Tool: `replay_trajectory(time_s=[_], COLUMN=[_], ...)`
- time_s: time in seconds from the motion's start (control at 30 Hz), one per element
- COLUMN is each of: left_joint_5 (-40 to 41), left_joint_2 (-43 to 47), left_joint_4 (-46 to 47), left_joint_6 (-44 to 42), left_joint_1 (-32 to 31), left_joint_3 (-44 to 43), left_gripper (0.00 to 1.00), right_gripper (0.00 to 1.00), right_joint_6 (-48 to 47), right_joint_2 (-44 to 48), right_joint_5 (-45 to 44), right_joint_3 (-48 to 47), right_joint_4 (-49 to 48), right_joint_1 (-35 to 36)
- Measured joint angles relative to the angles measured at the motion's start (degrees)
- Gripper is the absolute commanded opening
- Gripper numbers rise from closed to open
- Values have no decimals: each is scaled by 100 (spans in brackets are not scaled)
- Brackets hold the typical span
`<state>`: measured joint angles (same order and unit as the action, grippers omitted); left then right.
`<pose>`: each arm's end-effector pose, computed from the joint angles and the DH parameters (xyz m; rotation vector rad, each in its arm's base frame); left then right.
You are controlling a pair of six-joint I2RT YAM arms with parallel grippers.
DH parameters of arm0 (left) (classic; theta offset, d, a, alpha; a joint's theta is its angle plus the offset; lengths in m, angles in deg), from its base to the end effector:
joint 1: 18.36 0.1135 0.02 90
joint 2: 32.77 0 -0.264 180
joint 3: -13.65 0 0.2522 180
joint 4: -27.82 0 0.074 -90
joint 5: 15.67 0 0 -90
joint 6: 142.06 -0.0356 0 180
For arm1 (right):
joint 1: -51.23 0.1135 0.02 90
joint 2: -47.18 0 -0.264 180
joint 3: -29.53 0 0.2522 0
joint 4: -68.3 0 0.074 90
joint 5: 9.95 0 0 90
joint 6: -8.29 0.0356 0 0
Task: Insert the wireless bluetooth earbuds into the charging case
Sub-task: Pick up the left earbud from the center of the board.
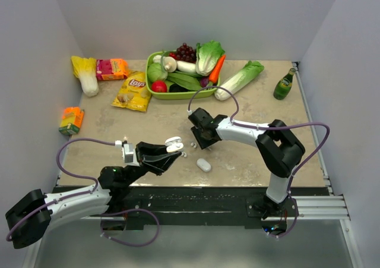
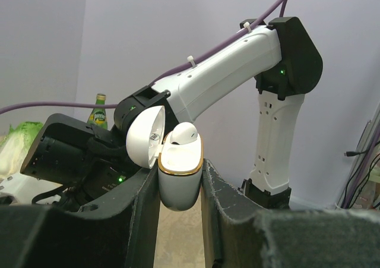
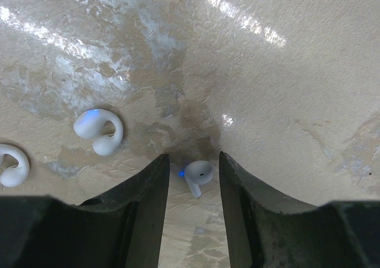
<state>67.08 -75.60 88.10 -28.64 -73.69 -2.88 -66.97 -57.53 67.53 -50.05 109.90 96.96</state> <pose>0.0777 -0.1203 0.2423 0.4126 0.9841 -1.3156 0.2557 0.2512 0.1618 -0.6583 2.6015 0.0239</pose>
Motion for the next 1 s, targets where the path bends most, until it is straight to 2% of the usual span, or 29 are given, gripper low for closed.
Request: replay_trajectory(time_s=[0.6, 0.8, 1.0], left_joint_5=[0, -2, -2], left_joint_2=[-7, -13, -81], left_joint_4=[0, 0, 0], left_joint_6=[0, -2, 0], left_joint_1=[-26, -26, -26], left_joint_3=[0, 0, 0], left_gripper=[0, 0, 0], right_gripper=[41, 45, 45], right_joint_6=[-31, -31, -26], right_joint_2=[2, 48, 101], right_joint_5=[17, 22, 26], right_joint_3=[7, 70, 133], right_joint_4=[-4, -50, -70], right_joint_1=[0, 0, -2])
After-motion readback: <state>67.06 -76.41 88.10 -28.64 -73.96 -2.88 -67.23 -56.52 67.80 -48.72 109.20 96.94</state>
